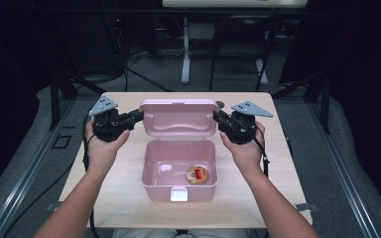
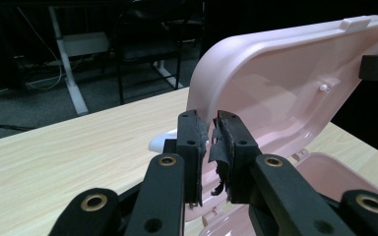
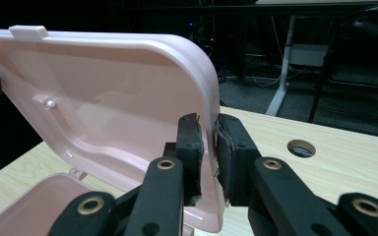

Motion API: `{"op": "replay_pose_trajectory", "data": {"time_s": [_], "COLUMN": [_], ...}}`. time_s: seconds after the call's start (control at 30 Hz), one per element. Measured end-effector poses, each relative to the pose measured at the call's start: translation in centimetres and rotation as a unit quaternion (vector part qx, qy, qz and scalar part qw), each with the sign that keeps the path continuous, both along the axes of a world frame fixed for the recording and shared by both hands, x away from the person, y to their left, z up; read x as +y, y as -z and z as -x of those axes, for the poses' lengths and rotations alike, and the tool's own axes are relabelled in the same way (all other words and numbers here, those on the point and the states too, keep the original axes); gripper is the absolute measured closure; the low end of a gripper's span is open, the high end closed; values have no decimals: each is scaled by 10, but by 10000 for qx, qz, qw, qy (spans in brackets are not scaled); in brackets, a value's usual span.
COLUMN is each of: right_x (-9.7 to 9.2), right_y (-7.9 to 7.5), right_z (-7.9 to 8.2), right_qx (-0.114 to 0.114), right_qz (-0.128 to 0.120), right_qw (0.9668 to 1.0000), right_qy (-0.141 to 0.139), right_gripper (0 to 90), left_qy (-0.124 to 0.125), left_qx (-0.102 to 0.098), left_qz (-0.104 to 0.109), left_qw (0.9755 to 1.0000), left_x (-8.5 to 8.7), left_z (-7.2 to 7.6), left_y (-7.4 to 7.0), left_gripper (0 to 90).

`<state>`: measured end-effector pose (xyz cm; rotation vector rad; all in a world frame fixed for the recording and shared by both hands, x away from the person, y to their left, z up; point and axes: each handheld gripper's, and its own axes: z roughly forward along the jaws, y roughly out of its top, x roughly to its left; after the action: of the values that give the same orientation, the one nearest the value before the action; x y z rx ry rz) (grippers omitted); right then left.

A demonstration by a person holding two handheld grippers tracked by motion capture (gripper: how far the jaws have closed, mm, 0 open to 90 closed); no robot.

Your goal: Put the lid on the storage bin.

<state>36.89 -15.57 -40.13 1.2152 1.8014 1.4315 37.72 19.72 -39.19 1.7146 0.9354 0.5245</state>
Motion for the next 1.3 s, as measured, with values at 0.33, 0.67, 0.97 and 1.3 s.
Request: {"op": "replay_pose_trajectory", "data": {"time_s": [0.33,0.67,0.97,1.3], "right_x": [0,-1,-2,-3], "right_y": [0,1,2,2], "right_z": [9,14,20,26], "right_qx": [-25,-27,-60,-37], "right_qz": [48,-16,-86,-66], "right_qw": [10000,9999,9998,9996], "right_qy": [-60,-102,-167,-272], "right_gripper": [791,786,766,739], "left_qy": [39,69,123,123], "left_qx": [-31,-39,-44,-105], "left_qz": [15,49,123,127], "left_qw": [10000,10000,9998,9998], "left_x": [1,2,3,2], "left_z": [8,14,18,24], "left_y": [1,2,6,7], "left_gripper": [804,793,786,781]}}
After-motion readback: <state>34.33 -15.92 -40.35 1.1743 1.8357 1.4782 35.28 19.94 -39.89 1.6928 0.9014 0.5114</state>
